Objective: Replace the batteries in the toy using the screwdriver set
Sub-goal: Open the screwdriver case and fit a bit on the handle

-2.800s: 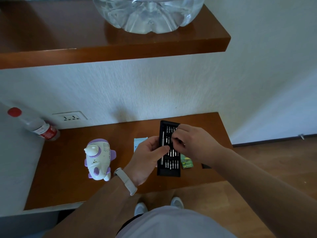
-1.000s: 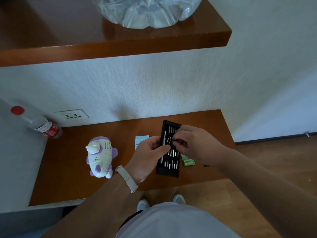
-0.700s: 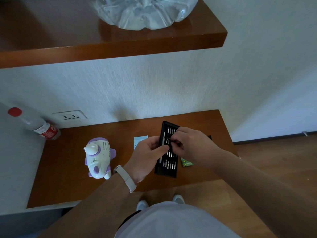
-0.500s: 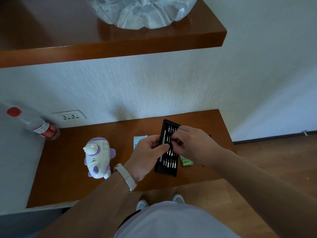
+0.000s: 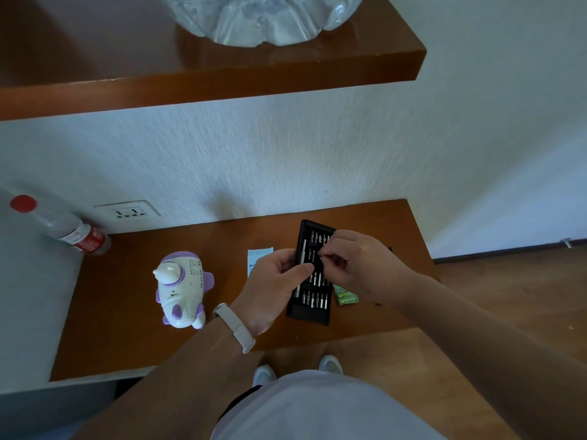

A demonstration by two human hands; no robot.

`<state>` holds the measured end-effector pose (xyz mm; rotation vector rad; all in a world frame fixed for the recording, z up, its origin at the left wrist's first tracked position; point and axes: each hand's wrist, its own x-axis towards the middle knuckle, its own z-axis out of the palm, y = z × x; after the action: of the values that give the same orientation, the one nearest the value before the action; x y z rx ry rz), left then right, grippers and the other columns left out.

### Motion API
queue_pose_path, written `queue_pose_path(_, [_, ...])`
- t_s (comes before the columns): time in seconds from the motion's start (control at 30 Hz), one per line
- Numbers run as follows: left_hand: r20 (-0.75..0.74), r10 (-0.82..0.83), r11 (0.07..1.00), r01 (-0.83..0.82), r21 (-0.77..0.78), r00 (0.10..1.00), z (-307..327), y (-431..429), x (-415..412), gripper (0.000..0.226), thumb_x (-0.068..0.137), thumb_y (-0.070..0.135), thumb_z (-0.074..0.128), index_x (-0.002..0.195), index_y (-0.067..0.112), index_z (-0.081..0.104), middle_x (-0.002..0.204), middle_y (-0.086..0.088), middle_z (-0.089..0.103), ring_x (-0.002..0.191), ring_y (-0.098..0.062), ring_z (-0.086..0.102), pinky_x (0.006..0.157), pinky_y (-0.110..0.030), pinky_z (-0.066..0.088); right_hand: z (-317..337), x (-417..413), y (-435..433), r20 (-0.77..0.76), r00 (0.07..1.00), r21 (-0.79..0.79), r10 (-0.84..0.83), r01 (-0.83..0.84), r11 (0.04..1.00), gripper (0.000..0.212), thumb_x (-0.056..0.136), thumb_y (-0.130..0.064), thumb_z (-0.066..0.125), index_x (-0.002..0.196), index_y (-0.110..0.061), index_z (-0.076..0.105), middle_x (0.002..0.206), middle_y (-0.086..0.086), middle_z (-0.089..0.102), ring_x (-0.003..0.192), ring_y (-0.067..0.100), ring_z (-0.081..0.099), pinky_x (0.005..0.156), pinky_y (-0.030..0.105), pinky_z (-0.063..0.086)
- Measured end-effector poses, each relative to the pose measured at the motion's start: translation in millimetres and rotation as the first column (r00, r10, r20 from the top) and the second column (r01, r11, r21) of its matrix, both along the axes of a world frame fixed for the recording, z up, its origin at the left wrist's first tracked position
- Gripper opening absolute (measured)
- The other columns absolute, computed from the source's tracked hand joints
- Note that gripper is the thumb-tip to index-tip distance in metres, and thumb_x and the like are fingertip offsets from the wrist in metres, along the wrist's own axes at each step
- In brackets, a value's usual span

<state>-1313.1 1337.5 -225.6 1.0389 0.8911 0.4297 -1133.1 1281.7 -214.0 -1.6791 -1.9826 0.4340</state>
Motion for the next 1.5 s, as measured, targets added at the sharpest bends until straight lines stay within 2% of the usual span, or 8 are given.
queue_pose_path(0.2, [0.006,0.004,1.000,-0.004,-0.018,1.000,0.4,2.5,-2.8,0.022,0.095,0.003,0.060,0.115,0.008,0.068,0.101,-0.012,0.076,0.092,-0.027,0.074,0.074,-0.033,0.059,9.6,2.7,6.0,-0.034,0.999,-0.173,-0.020,0.014,0.985,0.016,0.092,-0.029,0.065,0.100,-0.017,0.073,0.089,-0.006,0.060,0.076,0.006,0.056,0.065,0.014,0.046])
queue_pose_path(0.37, [0.008,0.006,1.000,-0.006,-0.016,1.000,0.6,5.4,-3.7,0.023,0.095,0.003,0.059,0.116,0.007,0.067,0.103,-0.013,0.076,0.094,-0.029,0.073,0.075,-0.033,0.059,15.6,2.2,8.2,-0.042,0.998,-0.198,-0.040,0.031,0.980,0.013,0.093,-0.024,0.064,0.100,-0.018,0.074,0.089,-0.007,0.061,0.076,0.006,0.057,0.066,0.018,0.048])
queue_pose_path(0.5, [0.015,0.005,1.000,-0.005,-0.013,1.000,0.2,6.3,-3.4,0.023,0.095,0.003,0.059,0.116,0.007,0.067,0.104,-0.013,0.075,0.097,-0.029,0.073,0.075,-0.032,0.059,14.0,-0.6,8.4,-0.011,0.997,-0.171,-0.076,0.073,0.983,0.012,0.093,-0.017,0.062,0.096,-0.018,0.073,0.085,-0.008,0.059,0.072,0.004,0.054,0.064,0.018,0.045])
queue_pose_path(0.7, [-0.022,-0.004,1.000,0.004,0.005,1.000,-2.9,4.9,-2.0,0.023,0.097,0.007,0.059,0.119,0.010,0.067,0.107,-0.011,0.075,0.099,-0.029,0.072,0.078,-0.037,0.059,11.2,-5.3,9.0,0.058,0.990,-0.199,-0.130,0.139,0.970,0.011,0.093,-0.019,0.059,0.091,-0.017,0.069,0.084,-0.009,0.054,0.074,0.008,0.052,0.067,0.025,0.048])
queue_pose_path(0.8, [-0.041,0.006,1.000,-0.006,-0.005,0.999,-5.6,3.9,-2.3,0.023,0.097,0.008,0.059,0.118,0.012,0.067,0.107,-0.009,0.076,0.099,-0.026,0.073,0.078,-0.037,0.059,7.2,-4.9,6.3,0.016,0.984,-0.257,-0.175,0.173,0.951,0.008,0.093,-0.020,0.061,0.090,-0.020,0.068,0.086,-0.008,0.056,0.077,0.007,0.054,0.069,0.023,0.048])
queue_pose_path(1.03, [-0.061,0.002,1.000,-0.003,-0.026,0.998,-10.3,-1.9,-4.2,0.022,0.097,0.007,0.058,0.117,0.012,0.066,0.103,-0.007,0.077,0.094,-0.022,0.074,0.068,-0.028,0.058,-6.7,-3.9,-0.2,-0.056,0.977,-0.336,-0.204,0.174,0.926,0.011,0.093,-0.022,0.061,0.084,-0.026,0.065,0.083,-0.013,0.055,0.073,0.002,0.052,0.062,0.012,0.038])
queue_pose_path(1.33, [-0.060,-0.028,0.999,0.026,-0.023,0.998,-10.2,-8.3,-3.1,0.022,0.097,0.006,0.058,0.115,0.014,0.066,0.103,-0.006,0.077,0.096,-0.024,0.073,0.073,-0.032,0.059,-6.4,5.5,-6.4,-0.104,0.965,-0.357,-0.241,0.190,0.914,0.011,0.093,-0.021,0.061,0.083,-0.023,0.065,0.080,-0.013,0.059,0.070,0.001,0.054,0.060,0.012,0.040])
queue_pose_path(1.5, [-0.068,-0.008,1.000,0.007,-0.014,0.998,-10.9,-10.9,-1.4,0.021,0.096,0.006,0.058,0.114,0.013,0.066,0.102,-0.007,0.077,0.096,-0.025,0.073,0.071,-0.031,0.058,-6.7,6.0,-8.6,-0.111,0.962,-0.362,-0.251,0.196,0.911,0.008,0.092,-0.019,0.061,0.085,-0.020,0.065,0.078,-0.012,0.061,0.068,0.003,0.056,0.059,0.014,0.045])
